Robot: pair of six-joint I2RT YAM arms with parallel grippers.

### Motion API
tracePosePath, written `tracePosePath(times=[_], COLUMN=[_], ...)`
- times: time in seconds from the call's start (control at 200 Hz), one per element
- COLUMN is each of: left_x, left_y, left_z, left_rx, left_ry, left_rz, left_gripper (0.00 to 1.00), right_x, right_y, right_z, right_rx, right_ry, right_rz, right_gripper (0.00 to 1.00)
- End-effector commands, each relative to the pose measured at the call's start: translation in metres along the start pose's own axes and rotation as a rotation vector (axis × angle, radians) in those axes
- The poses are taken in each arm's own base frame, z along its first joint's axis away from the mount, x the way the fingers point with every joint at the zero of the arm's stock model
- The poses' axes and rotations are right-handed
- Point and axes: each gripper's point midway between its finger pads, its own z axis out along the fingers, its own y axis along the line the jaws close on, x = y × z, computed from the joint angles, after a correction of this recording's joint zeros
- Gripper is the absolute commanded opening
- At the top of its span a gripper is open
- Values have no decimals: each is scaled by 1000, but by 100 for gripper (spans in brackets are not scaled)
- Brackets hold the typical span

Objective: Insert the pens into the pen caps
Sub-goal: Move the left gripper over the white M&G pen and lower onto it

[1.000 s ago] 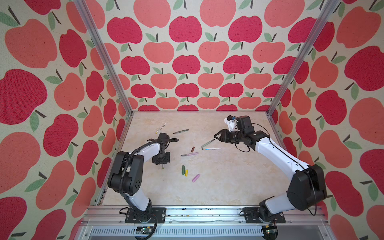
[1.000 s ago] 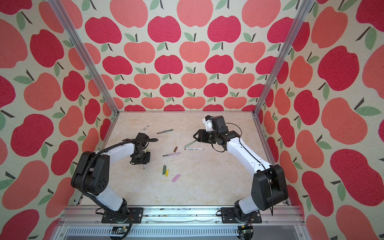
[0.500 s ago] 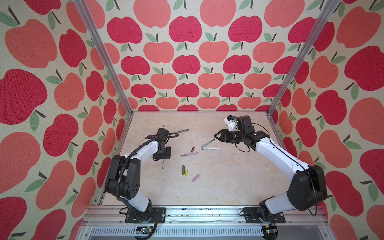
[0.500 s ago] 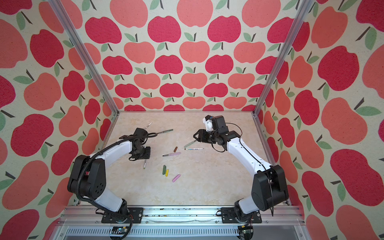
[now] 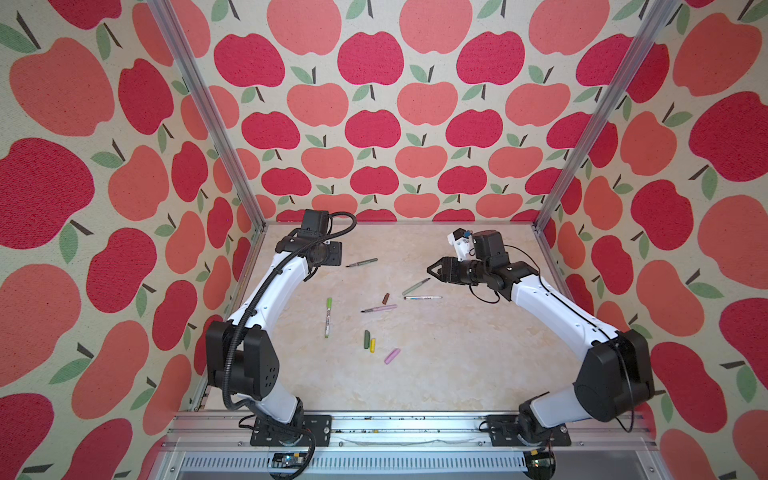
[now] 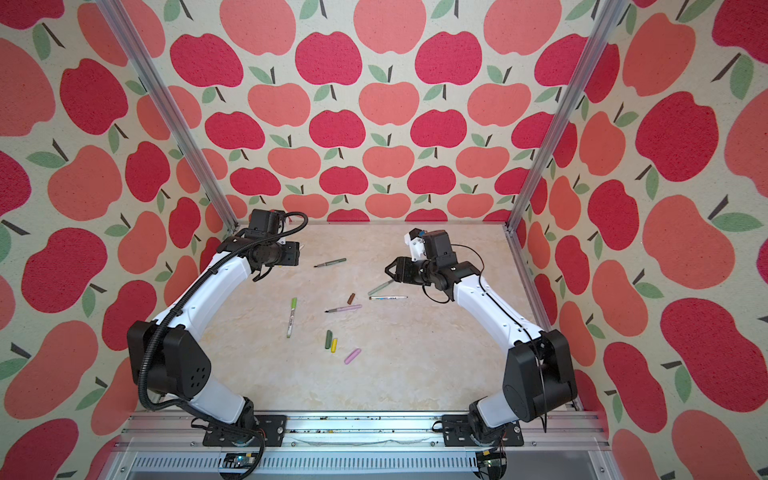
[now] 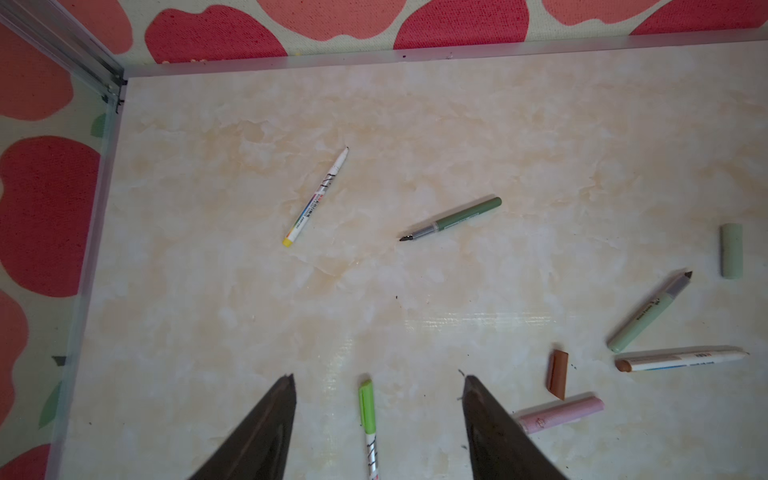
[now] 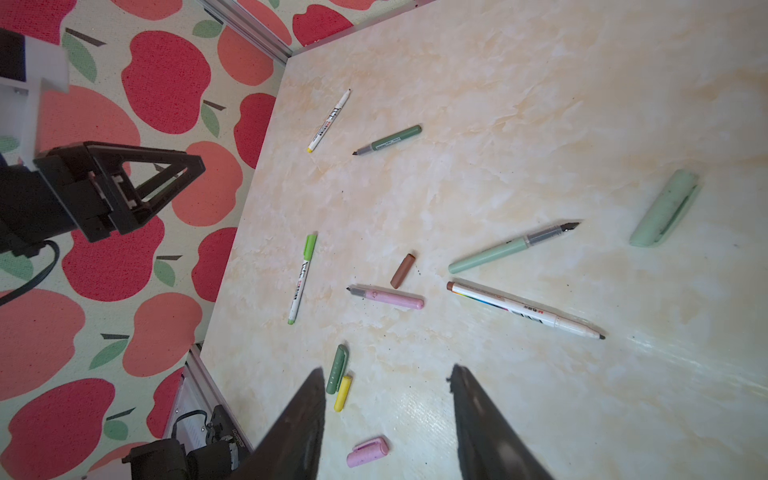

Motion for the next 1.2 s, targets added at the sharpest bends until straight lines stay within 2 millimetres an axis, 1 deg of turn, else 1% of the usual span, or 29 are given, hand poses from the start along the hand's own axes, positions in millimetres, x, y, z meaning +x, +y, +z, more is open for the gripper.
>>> tracePosePath(times=[0.0, 0.16, 0.25, 0.355, 0.525, 0.635, 0.775, 0.815, 0.931, 1.051, 1.196], left_x=[8, 13, 16, 18, 10, 10, 10, 10, 9, 15, 21], left_y=[32, 55, 62, 67, 75, 83, 91, 91, 82, 73, 71], left_z=[29, 68, 88, 107, 130, 144, 155, 157, 166, 180, 194], left_rx=[-62, -32, -16, -14, -31, -50, -32, -25, 6, 11, 0], left_ry=[91, 142, 171, 215, 247, 284, 295, 299, 304, 334, 367], left_rz=[86, 41, 60, 121, 229, 293, 291, 288, 286, 310, 318], left_gripper=[67, 66, 66, 66, 66, 66, 64, 63, 63, 63, 62], right_x=[5, 8, 8, 9, 10, 11, 12, 13, 14, 16, 18], right_y=[1, 0, 0, 1, 2, 1, -1, -1, -1, -1, -3], right_z=[1, 7, 10, 12, 14, 16, 19, 20, 24, 27, 28], right_rx=[-16, -31, -37, -42, -48, -48, -46, -49, -61, -63, -60], right_ry=[13, 36, 45, 60, 78, 85, 92, 95, 106, 116, 121], right_rz=[6, 15, 13, 13, 12, 16, 24, 25, 38, 42, 47], right_gripper=[51, 51, 51, 51, 51, 51, 51, 51, 51, 51, 51])
